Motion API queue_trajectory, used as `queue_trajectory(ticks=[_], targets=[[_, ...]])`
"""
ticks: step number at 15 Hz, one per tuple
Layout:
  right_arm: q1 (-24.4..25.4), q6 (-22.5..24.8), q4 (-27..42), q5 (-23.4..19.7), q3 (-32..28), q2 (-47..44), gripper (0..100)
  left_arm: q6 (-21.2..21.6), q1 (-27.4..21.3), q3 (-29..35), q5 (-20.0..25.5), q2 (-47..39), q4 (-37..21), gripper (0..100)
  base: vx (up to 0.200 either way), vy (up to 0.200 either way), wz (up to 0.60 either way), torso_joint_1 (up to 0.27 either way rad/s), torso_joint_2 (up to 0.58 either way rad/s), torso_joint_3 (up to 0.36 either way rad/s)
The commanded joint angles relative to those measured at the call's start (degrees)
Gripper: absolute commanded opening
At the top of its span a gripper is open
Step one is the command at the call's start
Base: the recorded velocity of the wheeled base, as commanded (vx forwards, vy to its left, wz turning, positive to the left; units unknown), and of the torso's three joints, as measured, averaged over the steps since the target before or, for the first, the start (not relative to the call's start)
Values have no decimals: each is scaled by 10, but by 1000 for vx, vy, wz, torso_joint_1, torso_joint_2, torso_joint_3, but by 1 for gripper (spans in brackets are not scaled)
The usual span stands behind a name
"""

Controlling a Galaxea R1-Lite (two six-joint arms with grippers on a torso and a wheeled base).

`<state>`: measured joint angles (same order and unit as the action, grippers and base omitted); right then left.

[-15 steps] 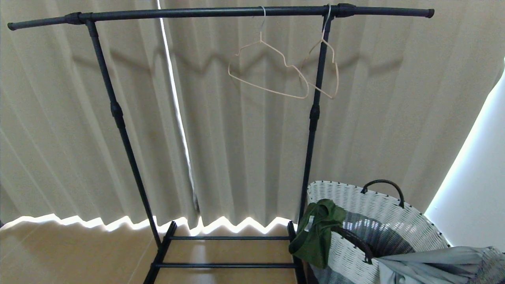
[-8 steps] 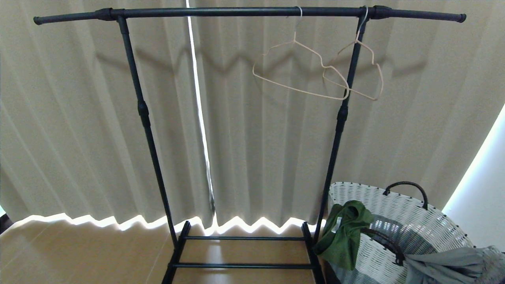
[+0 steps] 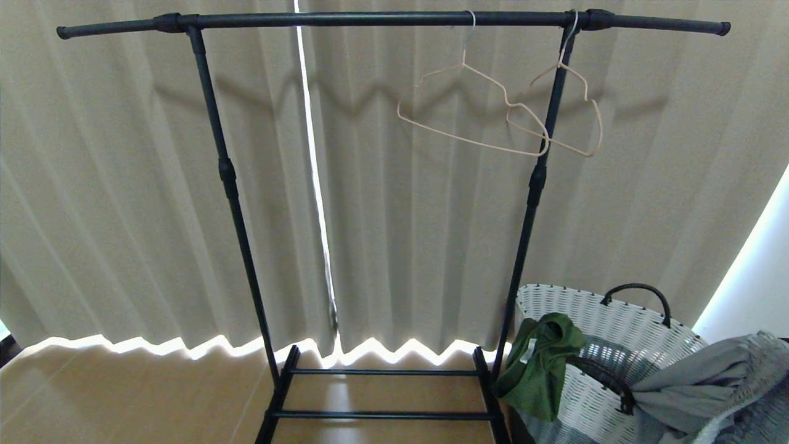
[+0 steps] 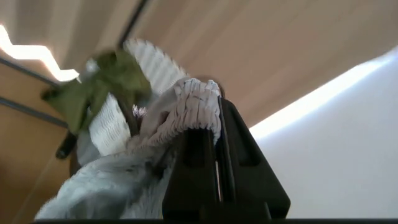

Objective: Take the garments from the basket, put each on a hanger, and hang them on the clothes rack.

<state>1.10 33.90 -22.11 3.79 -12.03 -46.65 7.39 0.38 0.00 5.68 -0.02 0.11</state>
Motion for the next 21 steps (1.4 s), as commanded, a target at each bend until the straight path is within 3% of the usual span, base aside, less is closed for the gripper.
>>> queue_trajectory(ticks=[1, 2, 3, 4, 5, 7, 10, 11, 12, 13, 15, 18, 19, 21], targets=[[36, -10, 0, 0, -35, -47, 0, 2, 1, 0, 0, -1, 2, 100, 0, 0, 0, 0, 0, 0], [85, -61, 0, 2, -82, -92, 0, 11, 1, 2, 29, -1, 2, 100, 0, 0, 0, 0, 0, 0], [109, -83, 1, 2, -103, -112, 0, 16, 0, 15, 51, -1, 2, 100, 0, 0, 0, 0, 0, 0], [147, -142, 11, 2, -148, -152, 0, 18, -1, 60, 92, -21, -5, 100, 0, 0, 0, 0, 0, 0], [160, -166, 18, 0, -165, -165, 0, 19, -2, 79, 104, -42, -6, 100, 0, 0, 0, 0, 0, 0], [226, -258, 44, -2, -228, -194, 0, 18, -3, 169, 139, -182, -3, 100, 0, 0, 0, 0, 0, 0], [276, -301, 46, -3, -254, -201, 0, 18, -13, 254, 151, -325, 8, 100, 0, 0, 0, 0, 0, 0], [283, -312, 43, -27, -259, -204, 0, 17, -57, 301, 151, -401, 23, 100, 0, 0, 0, 0, 0, 0], [283, -316, 41, -41, -261, -205, 0, 16, -83, 313, 151, -425, 29, 100, 0, 0, 0, 0, 0, 0], [283, -329, 40, -70, -268, -204, 0, 13, -161, 346, 144, -493, 48, 100, 0, 0, 0, 0, 0, 0], [283, -338, 40, -77, -280, -208, 0, 12, -263, 371, 120, -585, 77, 100, 0, 0, 0, 0, 0, 0], [285, -349, 38, -77, -287, -209, 0, -19, -397, 377, 26, -738, 186, 100, 0, 0, 0, 0, 0, 0], [285, -353, 37, -77, -290, -208, 0, -43, -450, 379, -15, -808, 254, 100, 0, 0, 0, 0, 0, 0], [285, -365, 37, -85, -304, -210, 0, -64, -504, 384, -49, -880, 298, 100, 0, 0, 0, 0, 0, 0]])
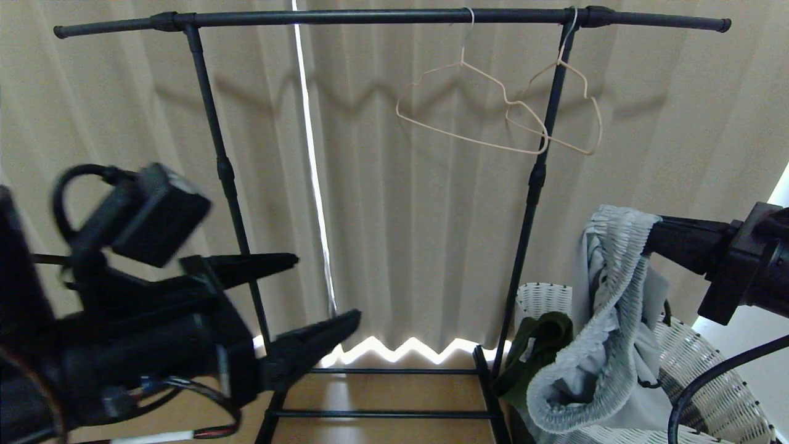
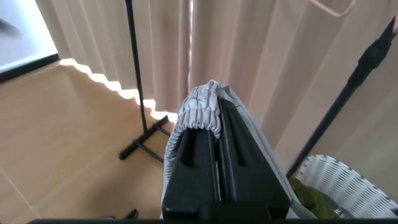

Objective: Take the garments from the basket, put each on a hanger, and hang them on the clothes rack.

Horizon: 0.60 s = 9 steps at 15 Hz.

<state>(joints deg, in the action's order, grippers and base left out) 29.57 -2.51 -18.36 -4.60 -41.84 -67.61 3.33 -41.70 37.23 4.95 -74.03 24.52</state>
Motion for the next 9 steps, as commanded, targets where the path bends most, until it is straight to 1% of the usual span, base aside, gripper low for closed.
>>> queue_trajectory(ticks=[1, 2, 3, 4, 5, 6, 9], targets=[[0, -12, 0, -9, -13, -1, 0, -37, -99, 18, -42, -166, 61, 100, 0, 0, 0, 0, 0, 0], [0, -21, 0, -15, -20, -1, 0, -54, -113, 29, -42, -191, 66, 100, 0, 0, 0, 0, 0, 0], [0, -25, 0, -19, -27, 0, 0, -82, -129, 46, -42, -223, 74, 100, 0, 0, 0, 0, 0, 0], [2, -26, 0, -23, -30, 1, 0, -119, -144, 62, -50, -260, 85, 100, 0, 0, 0, 0, 0, 0], [14, -26, 0, -25, -28, 4, 0, -162, -163, 78, -71, -291, 98, 100, 0, 0, 0, 0, 0, 0], [22, -29, 0, -25, -25, 5, 0, -176, -176, 87, -79, -313, 99, 100, 0, 0, 0, 0, 0, 0], [24, -35, 0, -26, -28, 6, 0, -177, -189, 115, -78, -342, 100, 100, 0, 0, 0, 0, 0, 0]])
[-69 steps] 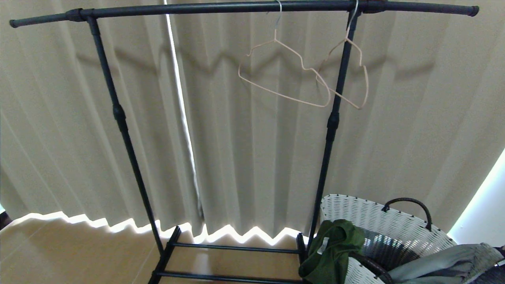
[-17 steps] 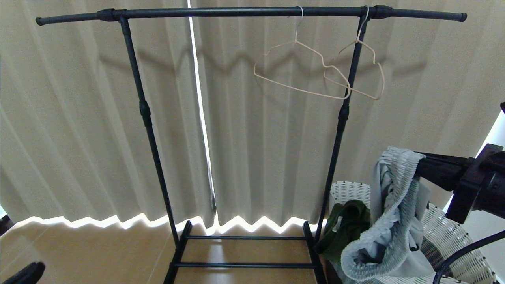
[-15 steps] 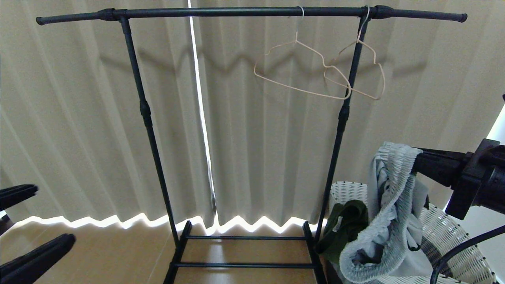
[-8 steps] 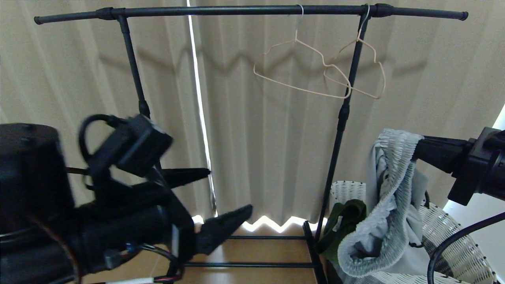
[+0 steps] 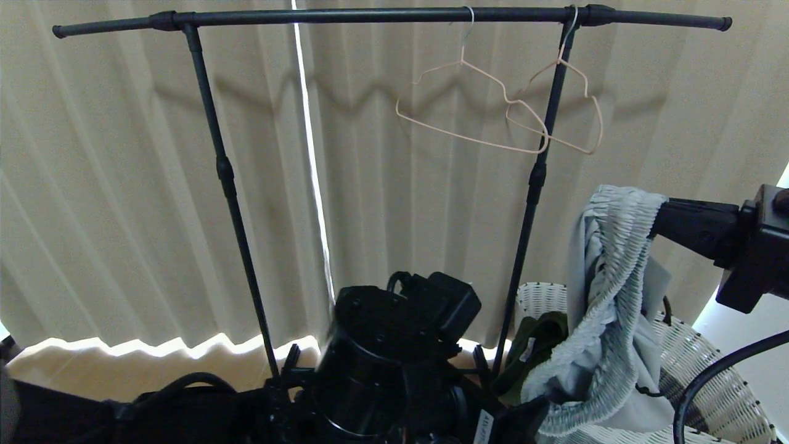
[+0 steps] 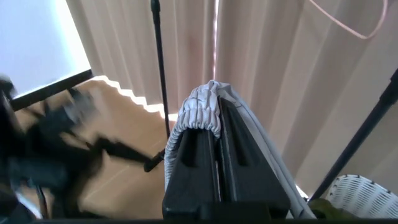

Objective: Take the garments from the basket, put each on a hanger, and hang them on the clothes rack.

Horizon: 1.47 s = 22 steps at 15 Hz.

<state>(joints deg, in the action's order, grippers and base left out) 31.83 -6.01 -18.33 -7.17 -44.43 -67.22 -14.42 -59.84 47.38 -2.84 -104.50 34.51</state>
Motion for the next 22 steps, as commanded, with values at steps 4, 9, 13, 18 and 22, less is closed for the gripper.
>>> queue_trajectory(ticks=[4, 9, 13, 18, 22], targets=[[29, -3, 1, 0, 0, 22, 0, -47, -6, 81, -10, -106, 1, 100, 0, 0, 0, 0, 0, 0], [32, -6, 1, 0, -2, 33, 0, -48, -2, 85, -41, -131, 1, 100, 0, 0, 0, 0, 0, 0], [32, -5, 1, 0, -11, 33, 0, -47, 4, 47, -42, -112, 3, 0, 0, 0, 0, 0, 0, 0], [32, -5, 1, 2, -12, 14, 0, 35, 6, -104, -41, -72, 218, 0, 0, 0, 0, 0, 0, 0], [19, -2, 1, 4, -12, -20, 0, 77, 62, -160, -32, 95, 177, 0, 0, 0, 0, 0, 0, 0]])
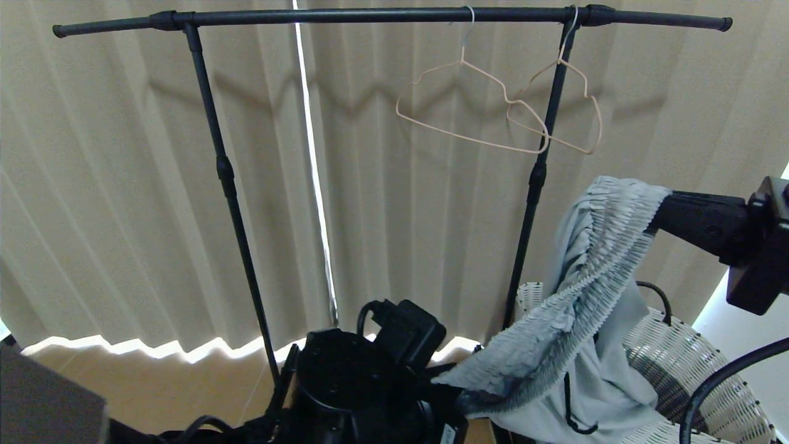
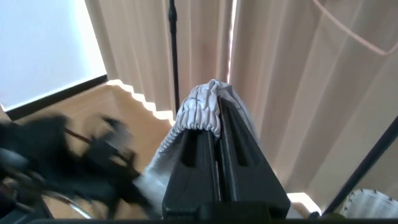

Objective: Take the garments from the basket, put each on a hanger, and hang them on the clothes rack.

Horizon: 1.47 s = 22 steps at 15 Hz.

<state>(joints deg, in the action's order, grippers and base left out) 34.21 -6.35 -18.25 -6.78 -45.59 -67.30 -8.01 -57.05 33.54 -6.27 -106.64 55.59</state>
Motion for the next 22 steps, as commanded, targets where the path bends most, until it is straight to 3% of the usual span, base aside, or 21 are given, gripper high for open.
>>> queue_trajectory(ticks=[1, 4, 7, 10, 12, 14, 22], targets=[[-5, 1, 0, 1, 0, -24, 0, 19, 50, -8, 3, 169, -89, 0, 0, 0, 0, 0, 0, 0], [-6, 1, 0, 0, -7, -27, 0, 25, 101, 69, 61, 314, -290, 0, 0, 0, 0, 0, 0, 0], [-11, 1, 0, 1, -32, -26, 0, 25, 142, 212, 98, 364, -465, 0, 0, 0, 0, 0, 0, 0], [-56, 2, 0, -1, -68, -28, 0, 56, 171, 347, 97, 338, -529, 0, 0, 0, 0, 0, 0, 0], [-68, 4, 0, -2, -94, -44, 0, 92, 183, 412, 97, 311, -568, 0, 0, 0, 0, 0, 0, 0], [-74, 16, 1, -1, -120, -60, 0, 98, 184, 471, 93, 282, -610, 0, 0, 0, 0, 0, 0, 0], [-90, 28, 0, 2, -111, -114, 0, 89, 207, 426, 61, 216, -617, 0, 0, 0, 0, 0, 0, 0]])
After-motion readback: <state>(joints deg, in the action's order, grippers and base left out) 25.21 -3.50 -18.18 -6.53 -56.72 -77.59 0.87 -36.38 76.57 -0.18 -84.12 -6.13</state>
